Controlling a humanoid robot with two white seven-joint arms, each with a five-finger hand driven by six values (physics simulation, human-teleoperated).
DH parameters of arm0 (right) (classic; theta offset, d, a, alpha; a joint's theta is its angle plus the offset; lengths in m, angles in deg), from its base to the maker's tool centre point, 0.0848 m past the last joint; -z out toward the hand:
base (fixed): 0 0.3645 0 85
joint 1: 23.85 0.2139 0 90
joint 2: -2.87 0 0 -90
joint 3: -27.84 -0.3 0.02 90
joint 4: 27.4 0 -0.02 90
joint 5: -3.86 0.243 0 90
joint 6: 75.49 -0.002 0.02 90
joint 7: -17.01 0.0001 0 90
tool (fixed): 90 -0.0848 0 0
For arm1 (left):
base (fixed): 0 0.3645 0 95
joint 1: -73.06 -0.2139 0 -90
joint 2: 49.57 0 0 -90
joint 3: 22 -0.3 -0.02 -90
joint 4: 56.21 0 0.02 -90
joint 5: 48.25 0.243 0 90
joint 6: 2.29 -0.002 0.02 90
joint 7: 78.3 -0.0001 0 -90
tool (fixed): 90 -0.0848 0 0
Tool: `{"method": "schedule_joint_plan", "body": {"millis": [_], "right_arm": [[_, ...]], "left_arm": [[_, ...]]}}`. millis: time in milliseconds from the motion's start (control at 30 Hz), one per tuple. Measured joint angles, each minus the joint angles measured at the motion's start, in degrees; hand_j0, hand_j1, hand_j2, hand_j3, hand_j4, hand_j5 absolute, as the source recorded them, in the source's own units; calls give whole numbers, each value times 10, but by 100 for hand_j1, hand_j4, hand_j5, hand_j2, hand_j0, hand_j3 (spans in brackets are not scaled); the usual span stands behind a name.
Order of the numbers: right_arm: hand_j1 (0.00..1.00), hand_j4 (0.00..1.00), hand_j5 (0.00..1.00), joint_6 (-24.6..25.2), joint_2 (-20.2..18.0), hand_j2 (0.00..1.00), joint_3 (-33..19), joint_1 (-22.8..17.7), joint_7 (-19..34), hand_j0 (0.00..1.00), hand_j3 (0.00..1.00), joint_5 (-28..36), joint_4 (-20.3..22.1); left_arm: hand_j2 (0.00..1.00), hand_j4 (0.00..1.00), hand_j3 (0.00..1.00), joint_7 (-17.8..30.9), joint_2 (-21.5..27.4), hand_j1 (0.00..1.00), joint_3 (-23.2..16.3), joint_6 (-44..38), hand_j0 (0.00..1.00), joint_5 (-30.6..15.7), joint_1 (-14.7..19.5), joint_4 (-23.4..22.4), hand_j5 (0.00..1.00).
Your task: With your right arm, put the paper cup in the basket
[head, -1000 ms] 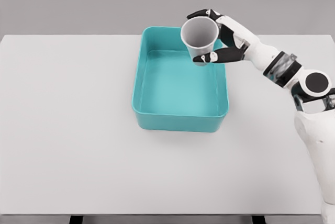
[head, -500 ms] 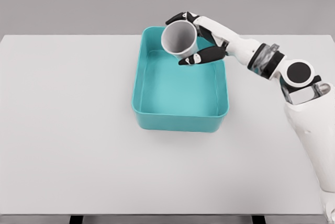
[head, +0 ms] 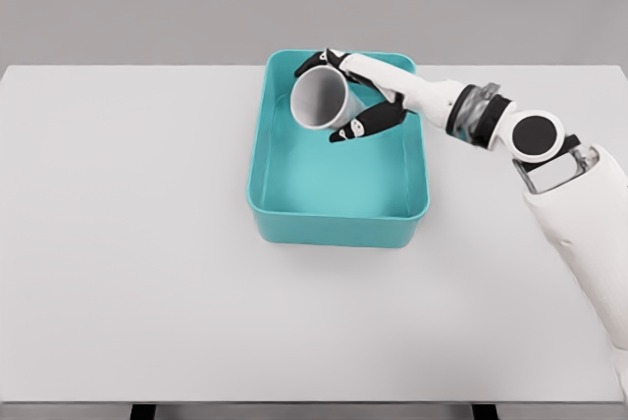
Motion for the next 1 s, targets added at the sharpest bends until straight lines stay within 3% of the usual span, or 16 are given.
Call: {"method": "schedule_joint_plan", "body": {"millis": [733,1000], "right_arm": [[47,47,47,2,-46,47,155,66,0,47,47,-86,-12],[47,47,47,2,-44,47,203,91,0,47,47,-117,-42]], "left_arm": [[100,100,100,0,0,100,0,0,100,0,0,0,100],[100,100,100,0,0,100,0,0,100,0,0,0,100]]}}
